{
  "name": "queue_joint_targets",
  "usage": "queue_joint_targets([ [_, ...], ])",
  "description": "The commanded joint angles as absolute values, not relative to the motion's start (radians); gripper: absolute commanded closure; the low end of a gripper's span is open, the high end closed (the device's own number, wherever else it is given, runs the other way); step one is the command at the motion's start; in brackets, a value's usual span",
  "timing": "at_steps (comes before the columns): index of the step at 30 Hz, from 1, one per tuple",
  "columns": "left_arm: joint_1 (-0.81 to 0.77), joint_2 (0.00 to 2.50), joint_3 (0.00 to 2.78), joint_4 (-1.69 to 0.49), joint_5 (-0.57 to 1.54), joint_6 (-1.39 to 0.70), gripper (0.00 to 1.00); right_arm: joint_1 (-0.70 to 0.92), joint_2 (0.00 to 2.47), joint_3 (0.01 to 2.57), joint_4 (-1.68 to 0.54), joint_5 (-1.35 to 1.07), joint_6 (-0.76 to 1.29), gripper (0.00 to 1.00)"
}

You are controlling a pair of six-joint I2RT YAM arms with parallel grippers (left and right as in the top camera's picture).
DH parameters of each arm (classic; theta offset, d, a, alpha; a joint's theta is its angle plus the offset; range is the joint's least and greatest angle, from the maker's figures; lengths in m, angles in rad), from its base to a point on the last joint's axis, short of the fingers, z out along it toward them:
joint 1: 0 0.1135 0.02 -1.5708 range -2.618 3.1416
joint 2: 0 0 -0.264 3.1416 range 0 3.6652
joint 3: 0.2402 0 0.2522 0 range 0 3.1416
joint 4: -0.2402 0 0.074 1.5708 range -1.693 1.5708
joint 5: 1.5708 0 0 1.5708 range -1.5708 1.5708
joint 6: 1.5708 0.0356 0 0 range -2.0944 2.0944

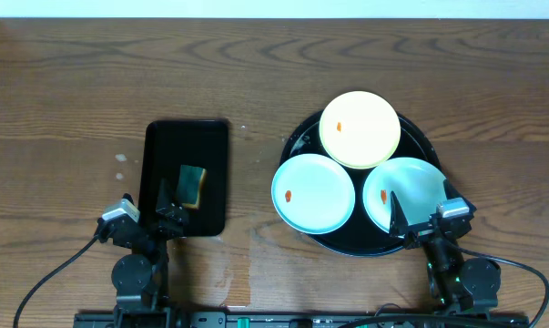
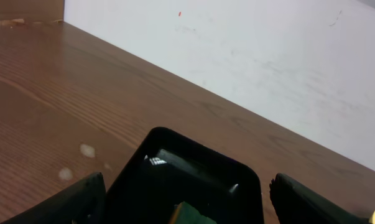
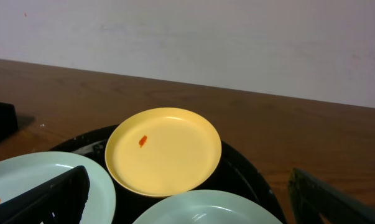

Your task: Clean dirty plates on tray and stack at the side

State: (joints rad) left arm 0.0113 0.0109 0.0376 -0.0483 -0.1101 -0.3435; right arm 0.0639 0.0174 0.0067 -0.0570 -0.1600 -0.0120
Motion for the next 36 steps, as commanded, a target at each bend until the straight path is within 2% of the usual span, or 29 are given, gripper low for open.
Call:
queue_joint_targets([
  [1,0.015,0.006,0.004,-0.062,-0.108,-0.353,0.14,0.053,0.014,0.006,-0.06,-0.161,-0.016,0.01],
  [16,0.015,0.006,0.004,-0.061,-0.108,-0.353,0.14,0.053,0.015,0.006,-0.06,-0.158,-0.017,0.01],
  [23,0.015,0.006,0.004,0.004,-0.088,-0.379,0.14,0.053,0.015,0.006,-0.059,-0.189,0.007,0.01],
  [30,0.015,0.006,0.019,0.112,-0.003,-0.379,0.14,0.053,0.015,0.024,0.059,-0.426,0.024,0.01],
  [36,0.015,0.063,0.146,0.071,0.041,-0.379,0.14,0.053,0.097,0.197,-0.093,-0.367,0.111,0.01],
])
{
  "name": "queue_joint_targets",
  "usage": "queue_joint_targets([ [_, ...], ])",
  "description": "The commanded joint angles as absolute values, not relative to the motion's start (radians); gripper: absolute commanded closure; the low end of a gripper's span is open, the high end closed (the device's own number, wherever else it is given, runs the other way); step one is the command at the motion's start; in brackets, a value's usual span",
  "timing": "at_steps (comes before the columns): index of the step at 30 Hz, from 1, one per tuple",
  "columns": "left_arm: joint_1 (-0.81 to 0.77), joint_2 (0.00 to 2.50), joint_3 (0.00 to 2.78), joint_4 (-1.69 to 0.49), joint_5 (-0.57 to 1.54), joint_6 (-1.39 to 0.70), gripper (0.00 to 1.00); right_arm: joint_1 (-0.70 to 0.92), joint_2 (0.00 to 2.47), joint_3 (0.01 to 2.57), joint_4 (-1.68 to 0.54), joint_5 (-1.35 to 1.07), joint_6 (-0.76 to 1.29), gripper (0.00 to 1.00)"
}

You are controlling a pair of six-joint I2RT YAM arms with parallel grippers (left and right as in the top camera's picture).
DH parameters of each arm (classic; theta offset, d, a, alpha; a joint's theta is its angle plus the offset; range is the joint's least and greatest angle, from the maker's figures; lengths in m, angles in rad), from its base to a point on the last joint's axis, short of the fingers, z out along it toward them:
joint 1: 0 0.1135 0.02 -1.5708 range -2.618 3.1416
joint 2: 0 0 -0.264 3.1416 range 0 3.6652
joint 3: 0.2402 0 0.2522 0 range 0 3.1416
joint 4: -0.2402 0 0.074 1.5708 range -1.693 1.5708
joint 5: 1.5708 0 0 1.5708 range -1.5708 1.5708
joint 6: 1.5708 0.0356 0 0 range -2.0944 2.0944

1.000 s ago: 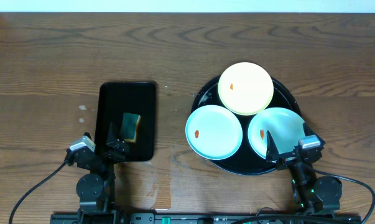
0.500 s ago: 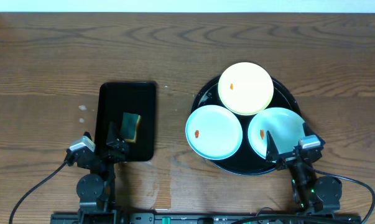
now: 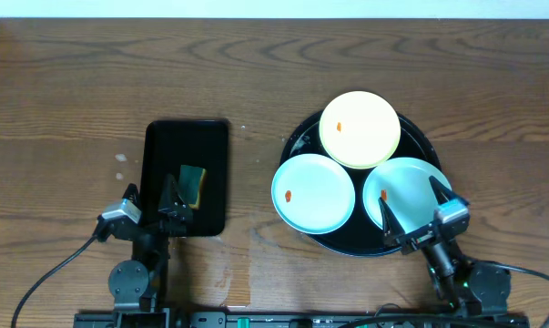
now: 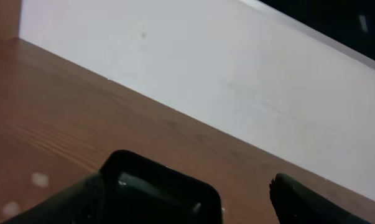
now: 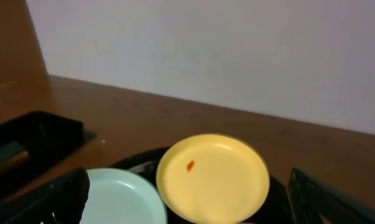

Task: Clean dirty plates on tray and stack at the side
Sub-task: 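Move left gripper to sponge and right gripper over yellow plate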

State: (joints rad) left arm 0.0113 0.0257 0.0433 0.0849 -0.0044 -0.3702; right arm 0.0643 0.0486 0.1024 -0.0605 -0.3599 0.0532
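Observation:
Three stained plates lie on the round black tray (image 3: 297,146): a yellow plate (image 3: 360,128) at the back, a light blue plate (image 3: 313,193) at front left, a pale teal plate (image 3: 411,178) at front right. My right gripper (image 3: 409,202) is open over the teal plate's near edge. From the right wrist, the yellow plate (image 5: 212,177) and blue plate (image 5: 122,199) show between the open fingers (image 5: 50,199). My left gripper (image 3: 151,196) stands open at the near end of the black rectangular tray (image 3: 169,146), just short of the green-yellow sponge (image 3: 194,185).
The left wrist view shows only the rectangular tray's far end (image 4: 162,186), bare wooden table and the white wall. In the right wrist view, the rectangular tray (image 5: 38,134) and the sponge (image 5: 7,152) lie far left. Bare wood separates the two trays.
My right gripper has turned leftward and shifted over the teal plate's edge. The left wrist view has tipped upward, so the sponge has dropped out of it. Plates and sponge have not moved.

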Motion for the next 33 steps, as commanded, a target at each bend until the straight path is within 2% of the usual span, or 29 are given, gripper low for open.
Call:
queue_joint_targets([
  [1,0.015,0.089,0.18,0.042,0.043,-0.379,0.14,0.053,0.135,0.233,-0.125,-0.367,0.111,0.01],
  [5,0.015,0.288,0.39,-0.172,0.051,-0.369,0.14,0.053,0.331,0.397,-0.244,-0.367,0.112,0.01],
  [10,0.015,0.598,0.722,-0.44,0.117,-0.253,0.14,0.053,0.654,0.69,-0.429,-0.367,0.111,0.01],
  [17,0.015,0.921,1.099,-0.788,0.117,-0.251,0.14,0.053,1.072,1.146,-0.822,-0.376,0.077,0.01],
  [21,0.015,0.995,1.139,-0.842,0.117,-0.251,0.14,0.053,1.221,1.297,-0.954,-0.394,0.022,0.01],
  [27,0.015,1.009,1.138,-0.907,0.172,-0.266,0.14,0.052,1.281,1.317,-0.953,-0.577,0.101,0.01],
  [33,0.015,1.026,1.135,-0.937,0.172,-0.266,0.14,0.054,1.287,1.316,-0.96,-0.494,0.117,0.01],
])
